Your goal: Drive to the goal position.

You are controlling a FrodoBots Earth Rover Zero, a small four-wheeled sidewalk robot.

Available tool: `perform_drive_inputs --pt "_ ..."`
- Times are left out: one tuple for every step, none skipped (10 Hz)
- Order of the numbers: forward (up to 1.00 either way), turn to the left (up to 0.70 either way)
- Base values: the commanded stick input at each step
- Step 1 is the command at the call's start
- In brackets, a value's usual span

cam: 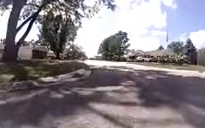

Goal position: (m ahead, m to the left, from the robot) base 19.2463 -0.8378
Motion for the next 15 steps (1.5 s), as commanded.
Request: perform_drive_inputs --pt "0.85 0.0" --pt "0.85 0.0" --pt "0.85 0.0" --pt "0.85 0.0" --pt "0.85 0.0" --pt "0.85 0.0" --pt "0.85 0.0" --pt "0.85 0.0" --pt "0.85 0.0" --pt "0.85 0.0" --pt "0.85 0.0" --pt "0.85 0.0" --pt "0.85 0.0" --pt "0.85 0.0" --pt "0.85 0.0"
